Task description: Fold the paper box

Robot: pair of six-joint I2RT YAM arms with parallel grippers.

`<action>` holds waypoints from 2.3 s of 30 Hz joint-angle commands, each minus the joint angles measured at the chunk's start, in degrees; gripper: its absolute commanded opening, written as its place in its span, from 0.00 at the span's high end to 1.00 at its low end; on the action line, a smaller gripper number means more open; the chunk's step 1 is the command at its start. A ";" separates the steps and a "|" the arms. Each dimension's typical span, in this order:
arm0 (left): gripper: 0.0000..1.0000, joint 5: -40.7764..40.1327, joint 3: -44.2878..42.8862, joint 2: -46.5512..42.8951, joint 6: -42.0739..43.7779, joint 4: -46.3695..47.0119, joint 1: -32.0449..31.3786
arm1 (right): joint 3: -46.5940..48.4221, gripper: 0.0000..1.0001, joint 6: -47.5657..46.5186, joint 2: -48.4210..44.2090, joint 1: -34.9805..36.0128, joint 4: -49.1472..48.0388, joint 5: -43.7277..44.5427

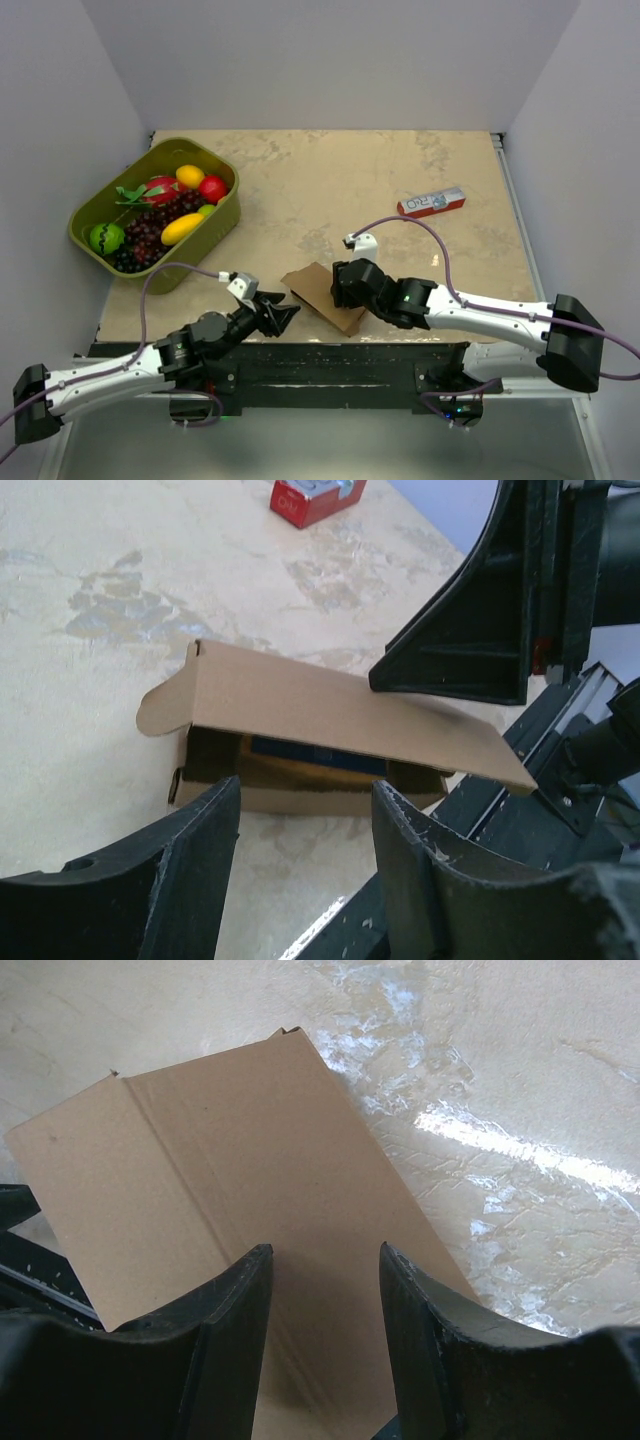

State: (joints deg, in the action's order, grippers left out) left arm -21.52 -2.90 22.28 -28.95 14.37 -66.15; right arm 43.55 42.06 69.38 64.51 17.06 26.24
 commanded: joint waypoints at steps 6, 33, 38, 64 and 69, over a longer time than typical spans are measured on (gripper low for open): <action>0.32 0.51 -4.22 -10.41 -1.37 -17.96 -0.30 | -0.66 0.49 0.48 -0.30 0.35 -1.33 2.76; 0.55 7.09 -13.55 31.41 1.03 18.67 10.15 | -0.22 0.49 1.09 1.02 0.79 0.08 3.73; 0.60 12.11 -4.07 34.84 -3.13 25.52 10.52 | 0.13 0.49 0.83 1.10 0.79 1.05 4.78; 0.30 17.10 -18.54 32.30 5.30 4.88 18.42 | 5.67 0.10 -13.70 5.31 2.99 9.74 -0.85; 0.18 21.24 -19.69 35.19 6.89 2.94 23.07 | 5.76 0.02 -9.98 4.80 2.46 9.49 0.66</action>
State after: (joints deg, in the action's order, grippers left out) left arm -5.52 -20.08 55.44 -24.43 19.38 -46.15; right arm 47.20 30.02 75.81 67.22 25.76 24.97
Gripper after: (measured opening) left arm 0.794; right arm 0.974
